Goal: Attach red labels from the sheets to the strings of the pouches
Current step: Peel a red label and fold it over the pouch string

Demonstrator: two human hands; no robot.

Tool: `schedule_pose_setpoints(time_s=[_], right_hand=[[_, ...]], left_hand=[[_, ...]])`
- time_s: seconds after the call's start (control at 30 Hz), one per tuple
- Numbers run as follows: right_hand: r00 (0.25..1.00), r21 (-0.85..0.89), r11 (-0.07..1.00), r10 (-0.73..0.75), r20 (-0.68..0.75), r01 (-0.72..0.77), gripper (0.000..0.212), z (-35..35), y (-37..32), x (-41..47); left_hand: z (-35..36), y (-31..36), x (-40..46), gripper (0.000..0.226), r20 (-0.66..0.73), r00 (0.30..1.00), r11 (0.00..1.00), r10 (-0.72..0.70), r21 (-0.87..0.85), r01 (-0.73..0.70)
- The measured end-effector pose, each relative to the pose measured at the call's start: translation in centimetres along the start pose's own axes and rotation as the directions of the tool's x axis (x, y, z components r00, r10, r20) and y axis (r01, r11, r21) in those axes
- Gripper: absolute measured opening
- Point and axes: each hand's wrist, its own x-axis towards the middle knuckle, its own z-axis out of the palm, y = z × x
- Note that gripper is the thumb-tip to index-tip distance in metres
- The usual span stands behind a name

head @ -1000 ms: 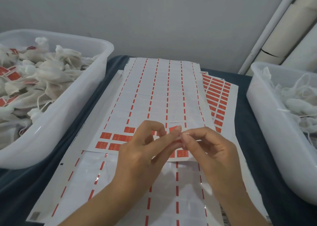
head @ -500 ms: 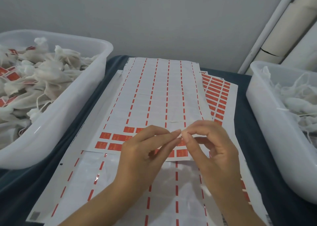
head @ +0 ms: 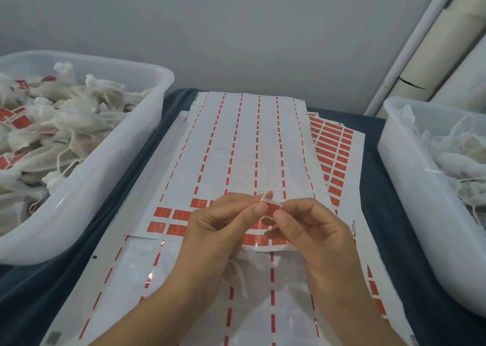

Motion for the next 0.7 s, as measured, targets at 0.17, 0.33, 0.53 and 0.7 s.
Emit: schedule_pose_setpoints(time_s=[0.17,0.33,0.53,0.7], right_hand=[[0.999,-0.004,0.999,-0.045,0.014,0.045,0.021,0.0,-0.2,0.0],[0.996,-0.010,0.996,-0.091,0.012,0.091,0.009,-0.1,0.0,-0.1],[0.981,-0.093,0.977,-0.192,-0.005,0.191,0.009,0.4,0.6,-0.5],[0.988,-0.113,0.981,-0.157,0.004,0.157,0.019,0.2,1.1,-0.1]], left_hand=[[-0.1,-0.3,0.0,0.021,0.038,0.999,1.000,0.020,0.015,-0.020],[-0.2,-0.6,0.1,0.022,0.030,0.999,0.998,0.022,0.053,-0.023],[-0.2,-1.0,0.2,0.022,-0.006,1.000,0.998,0.004,0.064,-0.004],[0.5,-0.5,0.1,0.022,-0.106,0.994,0.994,-0.028,0.103,0.039]])
